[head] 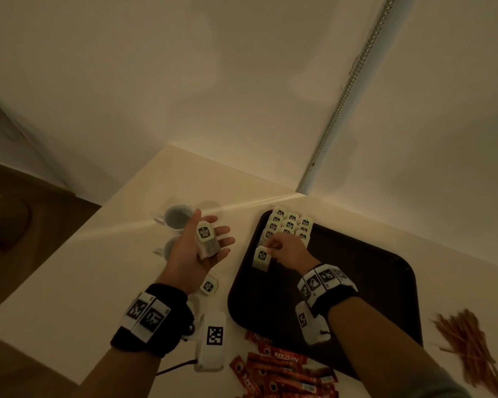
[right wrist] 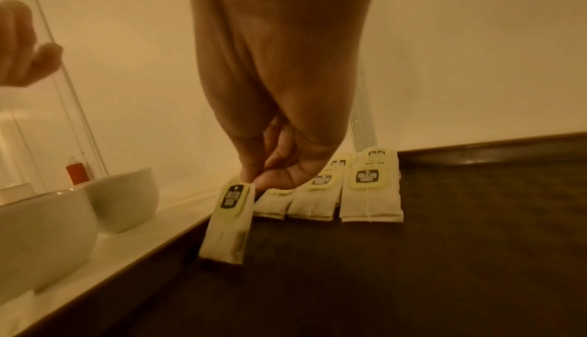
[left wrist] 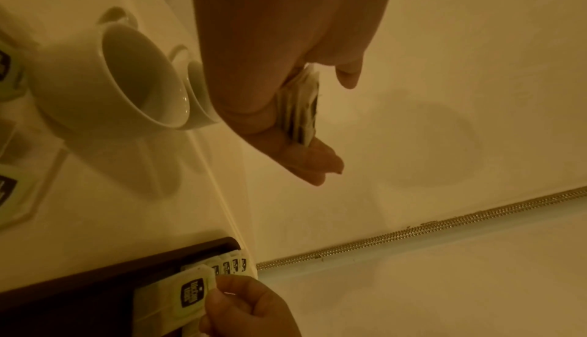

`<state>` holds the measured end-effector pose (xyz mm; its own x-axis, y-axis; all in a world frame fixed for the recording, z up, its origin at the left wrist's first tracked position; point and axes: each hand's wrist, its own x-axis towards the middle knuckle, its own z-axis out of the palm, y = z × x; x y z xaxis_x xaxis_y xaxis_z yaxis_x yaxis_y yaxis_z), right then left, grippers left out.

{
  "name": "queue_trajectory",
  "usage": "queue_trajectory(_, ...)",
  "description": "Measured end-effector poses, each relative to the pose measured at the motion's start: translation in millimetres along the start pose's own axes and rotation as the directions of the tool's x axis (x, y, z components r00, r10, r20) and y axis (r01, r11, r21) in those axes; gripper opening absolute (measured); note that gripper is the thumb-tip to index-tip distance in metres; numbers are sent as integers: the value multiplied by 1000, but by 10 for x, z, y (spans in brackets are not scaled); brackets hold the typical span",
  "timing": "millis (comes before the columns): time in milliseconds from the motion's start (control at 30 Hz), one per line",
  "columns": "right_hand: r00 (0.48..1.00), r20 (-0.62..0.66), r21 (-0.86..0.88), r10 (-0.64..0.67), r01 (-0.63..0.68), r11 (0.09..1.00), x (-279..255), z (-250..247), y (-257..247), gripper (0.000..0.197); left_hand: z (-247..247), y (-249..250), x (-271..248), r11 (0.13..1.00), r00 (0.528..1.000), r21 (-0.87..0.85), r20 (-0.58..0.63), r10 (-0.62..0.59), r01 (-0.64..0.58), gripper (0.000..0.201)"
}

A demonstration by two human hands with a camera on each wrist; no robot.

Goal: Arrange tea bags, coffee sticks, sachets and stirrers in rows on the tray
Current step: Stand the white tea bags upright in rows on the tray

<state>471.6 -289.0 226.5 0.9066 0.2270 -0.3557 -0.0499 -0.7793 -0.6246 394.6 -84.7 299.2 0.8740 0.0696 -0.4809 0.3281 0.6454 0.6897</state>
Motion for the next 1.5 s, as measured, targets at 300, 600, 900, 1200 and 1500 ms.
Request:
queue_trajectory(300, 983, -158, 31, 92, -88, 996, 322, 31, 83, 16, -16, -5, 104, 996, 997, -62, 44, -58, 61, 51)
queue_trajectory(600, 951, -309, 69, 17, 4, 998, 318, -23, -104, 14, -24, 20, 138, 990, 985, 10, 99, -138, 138, 69)
queue_trajectory(900, 739, -92, -109, -667, 658, 745, -278, -287, -1044, 50, 188, 72, 50, 985, 965, 97, 206, -160, 143, 70)
queue_trajectory(1200, 744, -277, 37, -608, 640, 767, -426, -544, -1112, 27, 328, 134, -14, 992, 945, 90, 308, -111, 87, 53)
queue_trajectory(1500, 725, -391, 83, -567, 642, 762, -672, -1025, -1375, 6, 440, 151, -117, 987, 946, -18, 283, 159, -161, 32)
